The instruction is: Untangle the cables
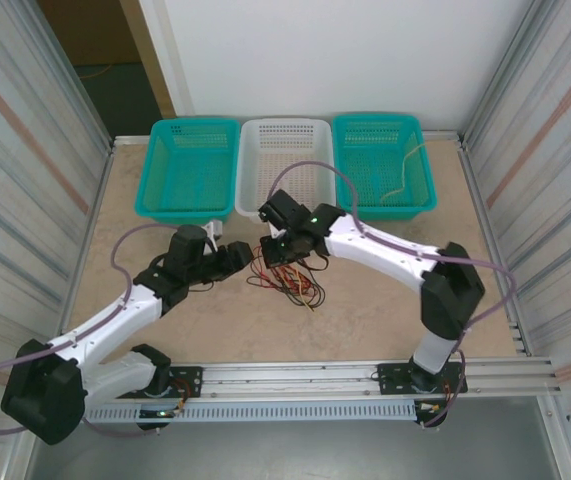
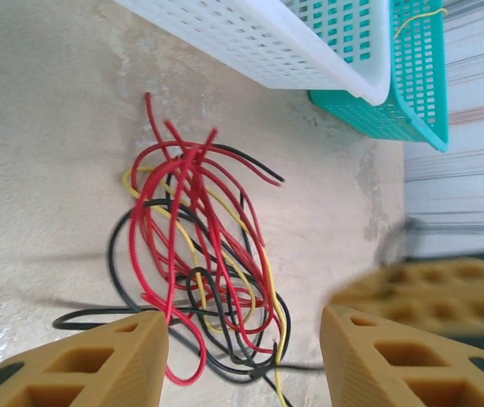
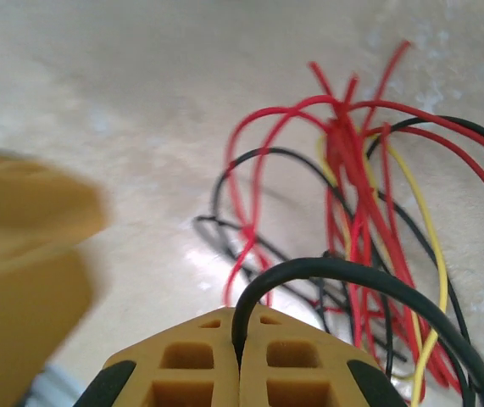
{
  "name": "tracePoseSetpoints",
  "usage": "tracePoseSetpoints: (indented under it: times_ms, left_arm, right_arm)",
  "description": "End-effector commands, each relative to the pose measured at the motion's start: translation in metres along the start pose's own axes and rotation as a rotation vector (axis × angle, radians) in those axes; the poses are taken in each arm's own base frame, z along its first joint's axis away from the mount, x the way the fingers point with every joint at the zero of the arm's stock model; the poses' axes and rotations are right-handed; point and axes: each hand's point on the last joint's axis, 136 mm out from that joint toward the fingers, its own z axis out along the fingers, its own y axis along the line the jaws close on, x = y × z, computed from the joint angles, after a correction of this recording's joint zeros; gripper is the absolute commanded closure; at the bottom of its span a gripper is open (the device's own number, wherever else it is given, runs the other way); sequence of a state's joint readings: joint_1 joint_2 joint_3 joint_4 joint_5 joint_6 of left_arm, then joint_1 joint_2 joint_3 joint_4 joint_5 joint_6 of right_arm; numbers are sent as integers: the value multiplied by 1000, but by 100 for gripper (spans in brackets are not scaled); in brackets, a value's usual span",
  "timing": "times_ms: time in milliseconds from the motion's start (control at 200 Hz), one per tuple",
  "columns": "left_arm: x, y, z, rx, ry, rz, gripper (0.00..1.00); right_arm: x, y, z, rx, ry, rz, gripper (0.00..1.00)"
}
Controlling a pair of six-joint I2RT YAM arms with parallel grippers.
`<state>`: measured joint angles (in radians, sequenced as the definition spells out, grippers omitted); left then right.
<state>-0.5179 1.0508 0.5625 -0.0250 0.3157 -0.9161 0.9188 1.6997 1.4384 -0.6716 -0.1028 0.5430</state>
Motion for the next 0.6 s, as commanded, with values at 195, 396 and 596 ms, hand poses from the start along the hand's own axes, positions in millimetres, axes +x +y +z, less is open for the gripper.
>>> tracePoseSetpoints:
  times_ms: [195,396,596]
  left_arm:
    - [-15,-94,-28,320,-86,149,46]
    - [-22,-117,-49,385,-156,223,40]
    - [-26,-135,-59,460,-182,259,36]
  right_arm:
    - [-52,53,-142,-255,-329,-46,100]
    - [-77,57,-202,-370,-481,-6,100]
    - [-100,41,-221,-435,-543,63,100]
